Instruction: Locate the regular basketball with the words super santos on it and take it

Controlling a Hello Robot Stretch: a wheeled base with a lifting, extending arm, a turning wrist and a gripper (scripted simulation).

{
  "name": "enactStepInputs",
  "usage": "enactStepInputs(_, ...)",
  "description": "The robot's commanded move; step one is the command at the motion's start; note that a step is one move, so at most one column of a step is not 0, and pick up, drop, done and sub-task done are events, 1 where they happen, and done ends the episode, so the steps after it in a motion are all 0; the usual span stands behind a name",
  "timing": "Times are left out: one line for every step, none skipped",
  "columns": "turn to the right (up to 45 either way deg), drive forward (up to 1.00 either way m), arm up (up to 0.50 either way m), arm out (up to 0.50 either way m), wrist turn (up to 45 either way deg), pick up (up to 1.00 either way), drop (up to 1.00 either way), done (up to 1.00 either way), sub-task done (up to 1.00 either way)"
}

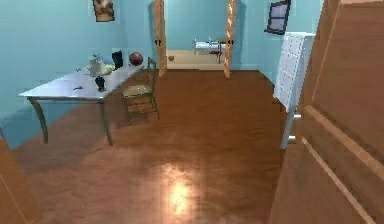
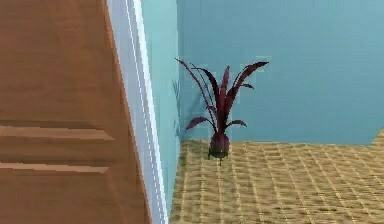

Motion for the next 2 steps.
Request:
enactStepInputs(0.0,1.0,0.0,0.0,0.0,0.0,0.0,0.0,0.0)
enactStepInputs(0.0,1.0,0.0,0.0,0.0,0.0,0.0,0.0,0.0)
